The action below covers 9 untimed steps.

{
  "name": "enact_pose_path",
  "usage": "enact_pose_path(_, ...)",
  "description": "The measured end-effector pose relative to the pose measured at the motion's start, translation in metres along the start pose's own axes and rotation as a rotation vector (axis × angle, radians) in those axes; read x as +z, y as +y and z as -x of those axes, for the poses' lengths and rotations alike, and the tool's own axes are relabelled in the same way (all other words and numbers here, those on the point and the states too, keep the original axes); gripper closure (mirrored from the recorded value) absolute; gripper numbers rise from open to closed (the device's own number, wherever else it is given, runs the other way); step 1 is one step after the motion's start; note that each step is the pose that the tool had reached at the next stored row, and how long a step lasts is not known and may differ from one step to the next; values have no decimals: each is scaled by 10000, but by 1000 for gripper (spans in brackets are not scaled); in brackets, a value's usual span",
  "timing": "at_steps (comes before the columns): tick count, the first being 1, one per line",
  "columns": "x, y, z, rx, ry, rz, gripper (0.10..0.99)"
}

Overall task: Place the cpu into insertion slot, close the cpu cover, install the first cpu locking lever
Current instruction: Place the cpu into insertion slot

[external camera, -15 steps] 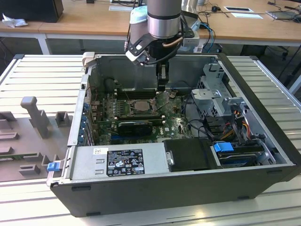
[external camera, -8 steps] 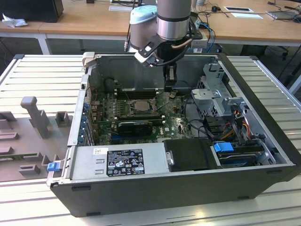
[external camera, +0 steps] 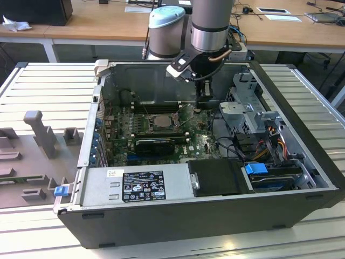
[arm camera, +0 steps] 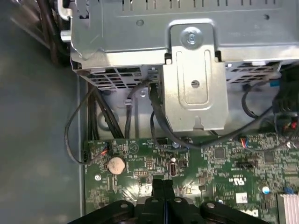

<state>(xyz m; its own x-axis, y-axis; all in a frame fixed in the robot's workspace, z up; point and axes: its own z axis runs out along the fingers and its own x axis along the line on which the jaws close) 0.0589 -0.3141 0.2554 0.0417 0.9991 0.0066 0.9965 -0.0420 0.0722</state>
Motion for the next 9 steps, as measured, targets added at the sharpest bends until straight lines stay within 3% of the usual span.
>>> enact_pose_path(2, 40, 13, -1, -180, 11, -63, 980)
enact_pose_path(3, 61, 8, 0, -259, 15, -150, 980)
enact_pose_path(7, 61, -20, 1, -289, 12, -466, 980)
enact_pose_path(9, 54, -35, 2, -288, 12, -541, 980)
